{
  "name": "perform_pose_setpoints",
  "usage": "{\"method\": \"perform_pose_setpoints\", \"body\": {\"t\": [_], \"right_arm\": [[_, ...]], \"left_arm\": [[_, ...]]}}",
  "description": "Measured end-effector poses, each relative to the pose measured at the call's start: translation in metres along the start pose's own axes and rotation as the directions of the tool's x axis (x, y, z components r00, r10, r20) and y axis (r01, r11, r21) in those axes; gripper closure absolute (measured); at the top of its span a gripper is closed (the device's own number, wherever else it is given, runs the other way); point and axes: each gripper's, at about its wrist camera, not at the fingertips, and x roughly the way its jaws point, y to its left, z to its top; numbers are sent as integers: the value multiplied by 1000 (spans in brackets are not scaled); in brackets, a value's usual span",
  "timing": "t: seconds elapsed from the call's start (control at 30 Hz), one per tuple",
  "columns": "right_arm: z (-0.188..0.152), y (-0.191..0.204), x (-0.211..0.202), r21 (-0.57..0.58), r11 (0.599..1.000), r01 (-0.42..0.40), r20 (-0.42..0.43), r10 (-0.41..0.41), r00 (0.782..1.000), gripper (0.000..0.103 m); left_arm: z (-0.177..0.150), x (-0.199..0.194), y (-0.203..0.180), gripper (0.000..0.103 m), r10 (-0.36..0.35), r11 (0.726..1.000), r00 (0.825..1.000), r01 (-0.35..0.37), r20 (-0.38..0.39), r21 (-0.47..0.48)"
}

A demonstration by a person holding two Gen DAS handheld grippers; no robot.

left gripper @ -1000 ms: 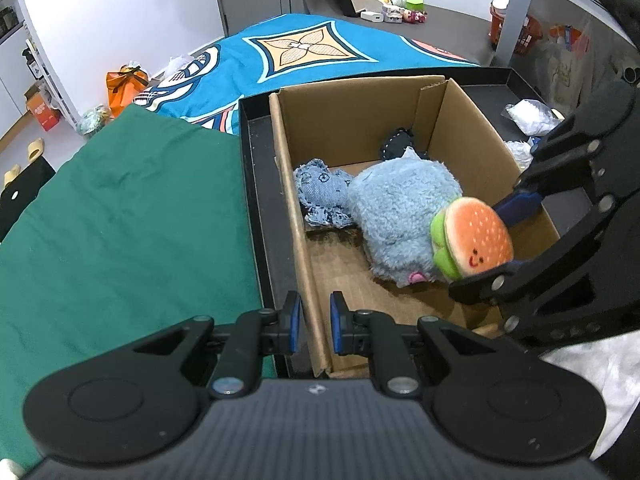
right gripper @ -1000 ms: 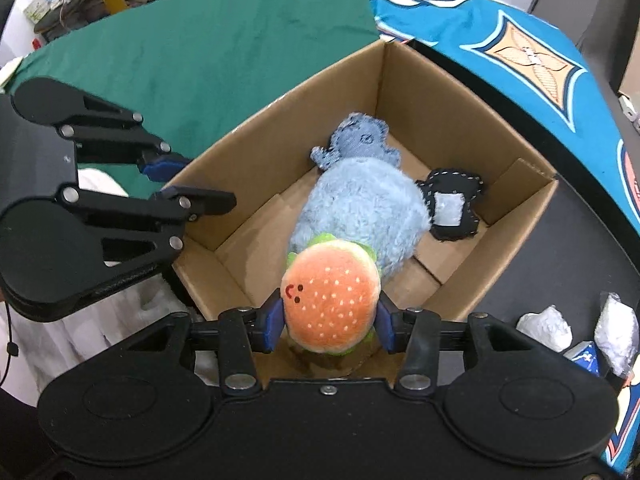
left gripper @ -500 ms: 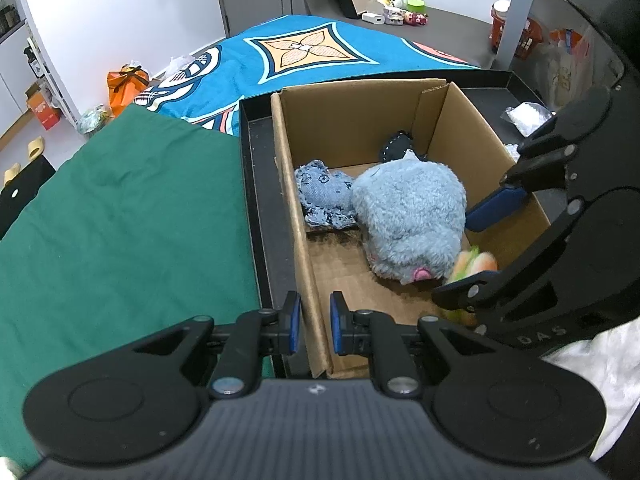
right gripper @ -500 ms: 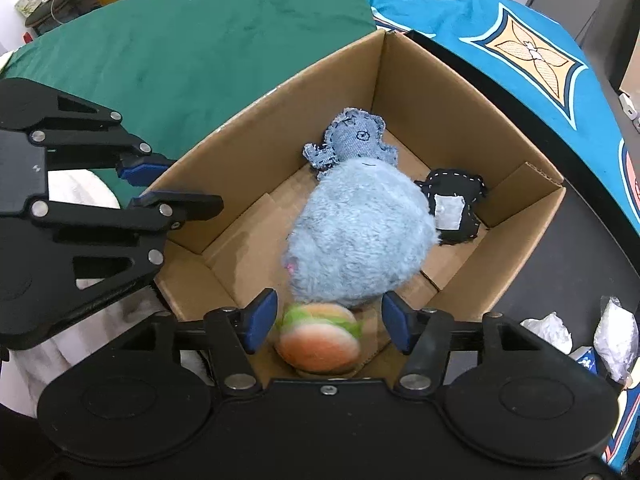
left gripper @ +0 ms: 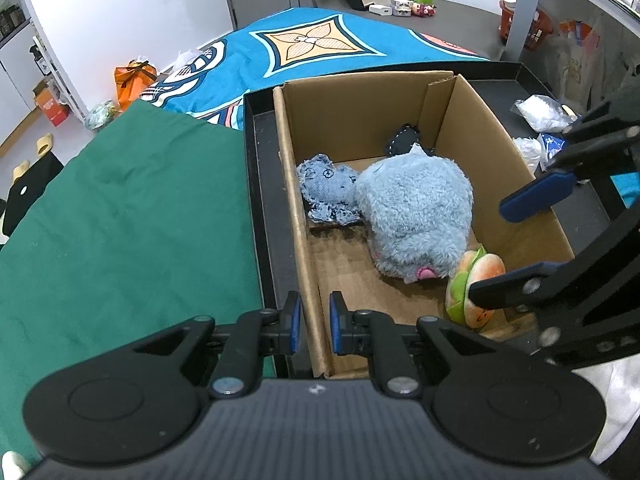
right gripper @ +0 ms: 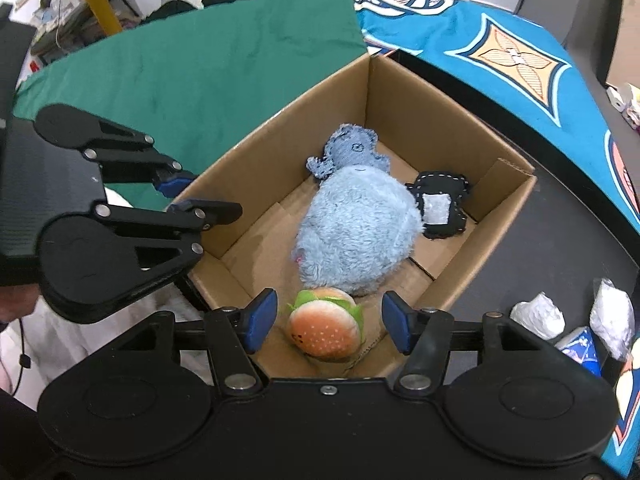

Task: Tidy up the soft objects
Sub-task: 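Withdraw the right tool from the box back over the tray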

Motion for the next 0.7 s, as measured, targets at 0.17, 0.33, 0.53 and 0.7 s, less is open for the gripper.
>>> {"method": "perform_pose_setpoints", "body": {"t": [0.17,0.33,0.53,0.7], "right_arm": [[-11,-10,-16,68,997,-43,64,39,997,35],[-24,-16,-28,122,991,-61,116,47,992,32],[-43,-27,-44,174,982,-79,177,48,983,31],[-58,-40,-50,225,972,-70,201,25,979,31]], "left_arm": [[3,-2,-1,89,16,1000,1000,-16,-7,-15],[4,-5,-3,88,34,999,999,-34,-8,-25],[6,-10,-10,85,49,999,999,-50,-12,-20],[8,-12,-13,82,66,997,998,-66,-20,-26]]}}
